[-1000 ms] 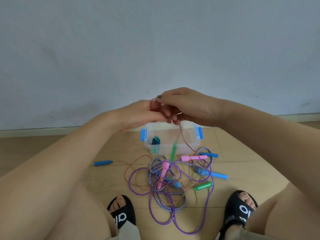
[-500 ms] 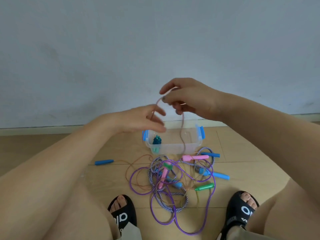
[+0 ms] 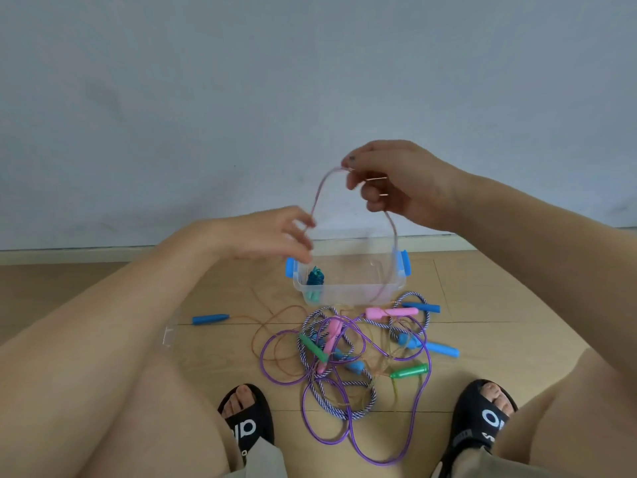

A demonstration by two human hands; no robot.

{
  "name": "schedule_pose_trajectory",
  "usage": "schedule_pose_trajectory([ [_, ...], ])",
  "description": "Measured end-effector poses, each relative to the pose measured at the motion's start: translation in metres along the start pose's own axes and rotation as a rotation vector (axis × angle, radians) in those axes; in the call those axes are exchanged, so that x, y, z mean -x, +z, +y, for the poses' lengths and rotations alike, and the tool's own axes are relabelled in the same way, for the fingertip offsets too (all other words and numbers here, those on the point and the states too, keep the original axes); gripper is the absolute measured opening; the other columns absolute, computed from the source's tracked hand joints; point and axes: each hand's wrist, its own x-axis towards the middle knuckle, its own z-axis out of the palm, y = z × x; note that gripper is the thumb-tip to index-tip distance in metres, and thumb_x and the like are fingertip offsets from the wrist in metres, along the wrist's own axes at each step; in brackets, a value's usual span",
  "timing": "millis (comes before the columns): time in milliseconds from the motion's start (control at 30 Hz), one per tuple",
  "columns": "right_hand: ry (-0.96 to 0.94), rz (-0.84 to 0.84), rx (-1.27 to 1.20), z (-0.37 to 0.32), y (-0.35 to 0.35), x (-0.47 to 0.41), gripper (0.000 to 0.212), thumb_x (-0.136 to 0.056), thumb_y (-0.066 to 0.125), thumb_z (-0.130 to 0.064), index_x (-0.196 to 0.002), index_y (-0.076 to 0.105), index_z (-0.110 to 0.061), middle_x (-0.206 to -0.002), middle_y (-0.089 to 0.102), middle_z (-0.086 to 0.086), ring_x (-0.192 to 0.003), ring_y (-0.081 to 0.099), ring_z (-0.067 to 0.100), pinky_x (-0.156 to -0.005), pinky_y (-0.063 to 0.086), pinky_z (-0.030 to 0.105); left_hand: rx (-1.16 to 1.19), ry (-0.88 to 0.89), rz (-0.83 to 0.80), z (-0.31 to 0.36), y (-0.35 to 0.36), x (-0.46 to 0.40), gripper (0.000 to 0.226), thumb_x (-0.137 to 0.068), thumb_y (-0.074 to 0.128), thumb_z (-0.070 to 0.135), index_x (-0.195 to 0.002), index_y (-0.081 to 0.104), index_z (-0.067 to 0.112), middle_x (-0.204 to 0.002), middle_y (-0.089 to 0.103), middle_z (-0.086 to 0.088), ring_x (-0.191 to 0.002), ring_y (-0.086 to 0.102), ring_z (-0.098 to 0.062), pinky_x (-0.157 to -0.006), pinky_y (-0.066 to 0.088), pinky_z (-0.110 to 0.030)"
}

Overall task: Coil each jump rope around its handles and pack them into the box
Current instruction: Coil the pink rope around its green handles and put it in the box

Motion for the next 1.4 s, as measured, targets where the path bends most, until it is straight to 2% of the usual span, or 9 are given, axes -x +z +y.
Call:
schedule_pose_trajectory([
  [200,-0.092,-0.147,-0.049,-0.003,0.02,0.005,0.024,-0.095,0.051,-0.003,-0.114,0.066,-0.003,-0.093,0.067,0.008,-0.063,0.051,0.015,-0.058,0.043,0.028,0.502,0.353,0.128,0.025,0.008,-0.007,0.039,-0.074,0.076,0.014,-0.107,0.055,0.018,-0.103,0.068,-0.002,-0.113,0.064,-0.022,-0.107,0.043,-0.042],
  [400,-0.086,-0.186,0.026,0.004,0.02,0.004,0.024,-0.098,0.05,-0.007,-0.112,0.069,-0.004,-0.082,0.062,0.01,-0.058,0.048,0.013,-0.049,0.038,0.023,0.373,0.403,0.257,0.018,-0.003,-0.001,0.032,-0.076,0.076,0.016,-0.1,0.056,0.017,-0.093,0.067,0.002,-0.1,0.066,-0.016,-0.095,0.05,-0.039],
  [567,-0.052,-0.104,0.112,0.004,0.014,0.0,0.021,-0.095,0.058,-0.013,-0.112,0.067,-0.004,-0.074,0.063,0.004,-0.054,0.046,0.013,-0.049,0.039,0.023,0.307,0.181,0.224,0.02,-0.004,0.001,0.039,-0.101,0.047,0.028,-0.065,0.034,0.019,-0.054,0.028,0.006,-0.049,0.025,-0.014,-0.049,0.025,-0.027],
  [800,-0.028,0.122,-0.102,-0.006,0.004,-0.001,0.02,-0.09,0.063,-0.016,-0.105,0.067,-0.005,-0.07,0.06,0.003,-0.049,0.039,0.014,-0.049,0.033,0.025,-0.222,-0.18,0.11,-0.027,-0.019,0.002,0.025,-0.095,0.053,0.034,-0.084,0.06,0.014,-0.08,0.067,-0.001,-0.073,0.061,-0.018,-0.077,0.051,-0.034],
  [900,-0.029,-0.009,-0.209,-0.005,0.028,0.002,0.018,-0.094,0.054,-0.014,-0.105,0.065,-0.005,-0.074,0.066,0.005,-0.053,0.045,0.015,-0.05,0.038,0.024,0.07,0.077,0.061,0.001,-0.001,0.004,0.046,-0.086,0.073,0.025,-0.125,0.048,0.026,-0.112,0.064,0.011,-0.111,0.059,-0.004,-0.095,0.047,-0.023],
  [1033,-0.086,-0.097,-0.178,-0.003,0.042,0.001,0.024,-0.092,0.05,-0.006,-0.111,0.065,-0.002,-0.086,0.072,0.009,-0.063,0.051,0.016,-0.057,0.043,0.027,0.434,0.359,0.184,0.025,0.003,0.0,0.023,-0.083,0.068,0.004,-0.096,0.056,0.019,-0.078,0.058,0.008,-0.077,0.059,-0.013,-0.08,0.053,-0.032],
  [1133,-0.083,-0.06,-0.105,-0.004,0.032,0.0,0.024,-0.091,0.057,-0.005,-0.114,0.065,-0.006,-0.087,0.074,0.008,-0.061,0.052,0.014,-0.055,0.042,0.024,0.016,0.207,0.315,0.017,-0.002,0.001,0.027,-0.092,0.059,0.033,-0.073,0.049,0.017,-0.063,0.045,0.001,-0.054,0.041,-0.013,-0.059,0.039,-0.032],
  [1267,-0.094,0.094,-0.06,-0.01,0.006,-0.002,0.011,-0.089,0.062,-0.009,-0.098,0.068,-0.007,-0.07,0.066,0.004,-0.053,0.041,0.013,-0.051,0.035,0.024,0.14,0.021,0.324,-0.008,-0.021,0.003,0.042,-0.099,0.039,0.043,-0.062,0.032,0.023,-0.052,0.027,0.007,-0.046,0.023,-0.014,-0.048,0.021,-0.027],
  [1400,-0.105,0.221,-0.31,-0.017,-0.01,-0.008,0.005,-0.087,0.062,-0.013,-0.089,0.058,-0.013,-0.062,0.051,-0.001,-0.048,0.032,0.014,-0.048,0.028,0.024,-0.071,-0.162,0.164,-0.032,-0.023,0.003,0.035,-0.099,0.042,0.033,-0.068,0.043,0.015,-0.055,0.044,0.003,-0.05,0.038,-0.019,-0.052,0.036,-0.03],
])
